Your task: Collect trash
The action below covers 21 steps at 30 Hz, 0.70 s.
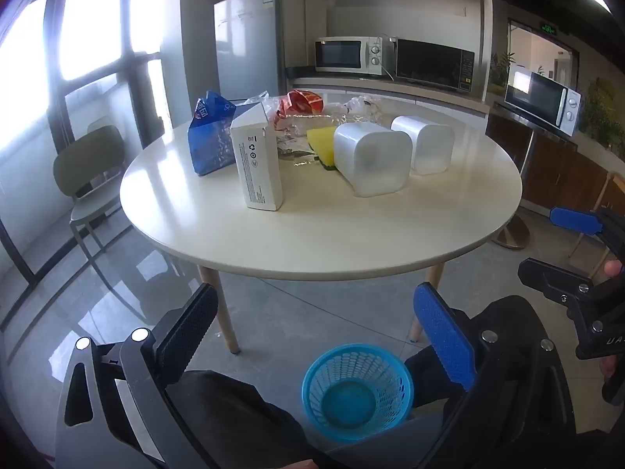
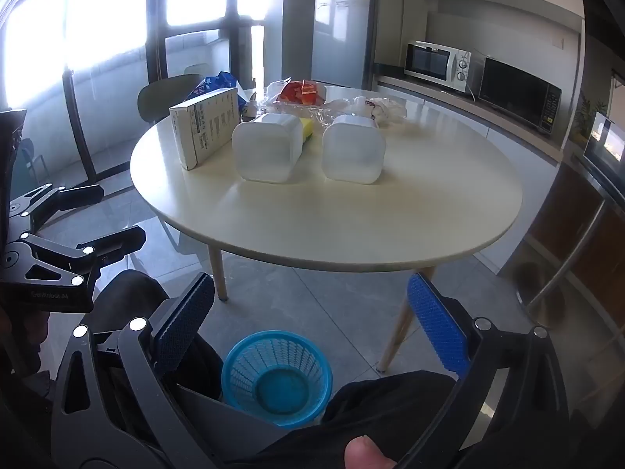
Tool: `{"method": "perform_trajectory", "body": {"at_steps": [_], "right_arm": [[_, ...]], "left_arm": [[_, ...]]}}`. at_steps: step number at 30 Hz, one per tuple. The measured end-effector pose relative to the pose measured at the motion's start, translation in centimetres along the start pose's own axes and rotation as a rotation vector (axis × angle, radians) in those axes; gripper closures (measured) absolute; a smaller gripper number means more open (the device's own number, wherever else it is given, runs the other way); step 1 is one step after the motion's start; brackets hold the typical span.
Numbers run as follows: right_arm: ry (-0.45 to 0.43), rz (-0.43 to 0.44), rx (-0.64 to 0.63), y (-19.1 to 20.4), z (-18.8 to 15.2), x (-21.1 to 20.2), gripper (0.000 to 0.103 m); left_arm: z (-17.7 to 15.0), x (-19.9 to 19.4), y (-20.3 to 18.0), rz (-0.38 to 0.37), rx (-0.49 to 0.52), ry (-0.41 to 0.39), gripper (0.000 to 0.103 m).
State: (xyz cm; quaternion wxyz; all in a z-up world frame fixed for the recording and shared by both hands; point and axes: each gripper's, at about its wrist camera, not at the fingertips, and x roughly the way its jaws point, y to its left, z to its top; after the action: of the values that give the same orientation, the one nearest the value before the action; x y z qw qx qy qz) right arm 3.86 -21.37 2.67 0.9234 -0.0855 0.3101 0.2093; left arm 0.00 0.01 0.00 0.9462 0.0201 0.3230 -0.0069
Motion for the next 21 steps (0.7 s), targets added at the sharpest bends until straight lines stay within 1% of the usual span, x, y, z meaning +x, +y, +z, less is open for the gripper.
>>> {"method": "perform_trajectory", "body": {"at_steps": [8,13,21], "right_arm": [[0.016,0.019,-0.004,0.03,0.03,0.08,0.009],[0.024,0.028,-0.011,0.77,-0.31,0.17,0.009],[0.031,0.037,-0.003,0.31,-0.33,0.55,0.009]], "left_arm": [[-0.02,0.19,0.09,0.007,-0.01,0.01,0.005],[-0.4,0.39,0.54,0.013,-0.023,0.019,0.005],[-0.34,0.45,0.37,0.008,-0.019,0.016,0.005]]}}
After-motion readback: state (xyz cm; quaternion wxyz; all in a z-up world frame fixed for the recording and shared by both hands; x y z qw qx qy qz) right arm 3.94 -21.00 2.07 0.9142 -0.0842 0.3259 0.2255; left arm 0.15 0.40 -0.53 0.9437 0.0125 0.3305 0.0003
